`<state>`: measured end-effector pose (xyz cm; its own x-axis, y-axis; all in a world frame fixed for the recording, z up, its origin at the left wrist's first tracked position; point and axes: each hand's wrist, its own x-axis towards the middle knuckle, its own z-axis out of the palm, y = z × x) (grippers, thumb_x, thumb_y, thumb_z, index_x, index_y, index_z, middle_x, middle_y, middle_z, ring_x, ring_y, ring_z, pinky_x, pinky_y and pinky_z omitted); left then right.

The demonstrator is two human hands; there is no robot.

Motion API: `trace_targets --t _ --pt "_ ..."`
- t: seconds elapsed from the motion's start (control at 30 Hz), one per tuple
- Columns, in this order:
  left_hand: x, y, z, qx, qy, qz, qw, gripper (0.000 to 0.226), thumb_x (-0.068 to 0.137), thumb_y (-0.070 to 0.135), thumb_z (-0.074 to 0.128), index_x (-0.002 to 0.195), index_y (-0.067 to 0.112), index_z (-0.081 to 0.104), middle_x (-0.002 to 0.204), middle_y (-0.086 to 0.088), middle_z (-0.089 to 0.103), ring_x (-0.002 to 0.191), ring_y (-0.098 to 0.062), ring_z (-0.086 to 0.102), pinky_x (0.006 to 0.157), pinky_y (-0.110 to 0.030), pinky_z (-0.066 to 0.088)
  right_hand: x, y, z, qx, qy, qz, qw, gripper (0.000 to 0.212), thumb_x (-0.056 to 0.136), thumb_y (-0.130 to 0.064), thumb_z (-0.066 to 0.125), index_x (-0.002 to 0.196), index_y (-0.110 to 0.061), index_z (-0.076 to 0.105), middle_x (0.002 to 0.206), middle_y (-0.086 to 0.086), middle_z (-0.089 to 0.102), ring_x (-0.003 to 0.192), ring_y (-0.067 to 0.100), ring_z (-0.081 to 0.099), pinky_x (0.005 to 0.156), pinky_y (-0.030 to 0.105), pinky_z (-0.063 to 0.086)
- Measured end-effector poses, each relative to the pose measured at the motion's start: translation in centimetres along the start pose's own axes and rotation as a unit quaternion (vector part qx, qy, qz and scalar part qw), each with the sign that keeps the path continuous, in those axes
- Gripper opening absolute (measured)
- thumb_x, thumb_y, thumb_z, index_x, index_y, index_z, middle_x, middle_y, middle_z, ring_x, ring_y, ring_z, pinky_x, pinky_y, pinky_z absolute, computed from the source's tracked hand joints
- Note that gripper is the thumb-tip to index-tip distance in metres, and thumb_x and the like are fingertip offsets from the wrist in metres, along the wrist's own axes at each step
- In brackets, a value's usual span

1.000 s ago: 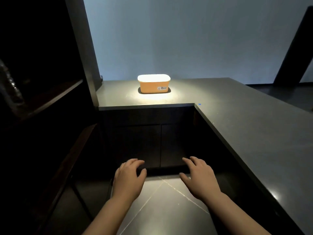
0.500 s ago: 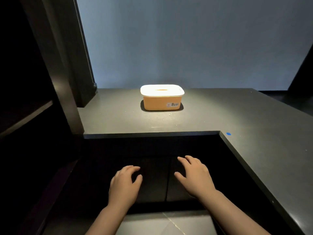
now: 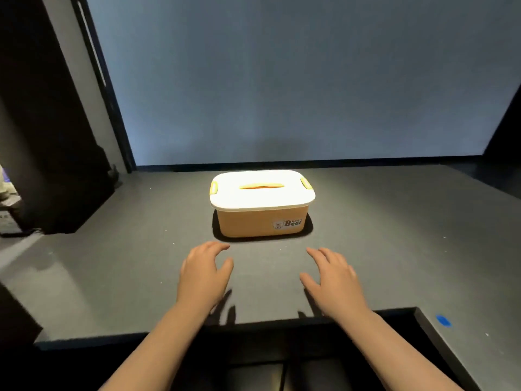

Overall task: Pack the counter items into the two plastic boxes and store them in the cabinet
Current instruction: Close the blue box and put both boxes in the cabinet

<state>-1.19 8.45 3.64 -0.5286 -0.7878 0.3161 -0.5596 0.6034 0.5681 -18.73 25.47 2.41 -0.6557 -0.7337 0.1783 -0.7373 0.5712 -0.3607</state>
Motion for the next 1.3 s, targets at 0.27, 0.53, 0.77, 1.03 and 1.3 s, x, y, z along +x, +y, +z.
trace_targets --t 0.27,0.53,0.77,1.03,1.3 --pt "15.3 0.2 5.3 0.038 0.053 -0.047 0.997 0.038 0.090 0.032 0.056 0.128 0.026 0.056 0.144 0.001 0.043 0.134 -0.019 0.032 0.107 -0.039 0.030 19.6 2.3 0.0 0.004 0.018 -0.040 0.999 0.061 0.095 -0.049 0.044 0.149 -0.030 0.026 0.154 0.000 0.028 0.142 0.020 0.020 0.113 0.040 0.024" --pt "24.6 -2.5 8.2 0.061 -0.032 -0.129 0.989 0.076 0.089 0.056 0.046 0.148 0.019 0.018 0.152 -0.001 0.027 0.135 -0.028 0.028 0.105 -0.046 0.035 31.9 3.0 2.9 0.046 -0.089 0.079 0.992 0.074 0.094 -0.061 0.035 0.153 -0.025 0.010 0.160 0.007 0.008 0.144 0.032 0.014 0.111 0.047 0.027" --pt "28.0 -3.2 9.1 0.127 -0.079 -0.161 0.975 0.095 0.076 0.080 0.035 0.149 0.026 0.010 0.150 -0.007 0.026 0.131 -0.031 0.036 0.097 -0.046 0.042 34.5 3.3 4.0 0.010 -0.073 0.110 0.991 0.071 0.093 -0.064 0.029 0.151 -0.028 0.008 0.141 0.013 0.037 0.116 0.034 0.052 0.087 0.042 0.047" --pt "28.0 -3.4 8.6 0.046 -0.091 -0.192 0.976 0.095 0.074 0.077 0.047 0.149 0.031 0.012 0.139 -0.013 0.036 0.125 -0.032 0.039 0.098 -0.042 0.038 34.4 4.3 4.0 0.051 -0.096 0.108 0.988 0.098 0.073 -0.084 0.040 0.150 -0.036 0.005 0.143 0.013 0.041 0.121 0.034 0.051 0.089 0.043 0.046" --pt "22.3 -3.4 6.6 0.024 -0.037 -0.247 0.968 0.093 0.076 0.074 0.049 0.150 0.033 0.010 0.139 -0.011 0.040 0.128 -0.030 0.038 0.100 -0.040 0.036 32.8 3.4 3.4 0.045 -0.145 0.004 0.988 0.119 0.047 -0.102 0.026 0.147 -0.042 0.000 0.137 0.007 0.052 0.118 0.034 0.053 0.090 0.044 0.049"
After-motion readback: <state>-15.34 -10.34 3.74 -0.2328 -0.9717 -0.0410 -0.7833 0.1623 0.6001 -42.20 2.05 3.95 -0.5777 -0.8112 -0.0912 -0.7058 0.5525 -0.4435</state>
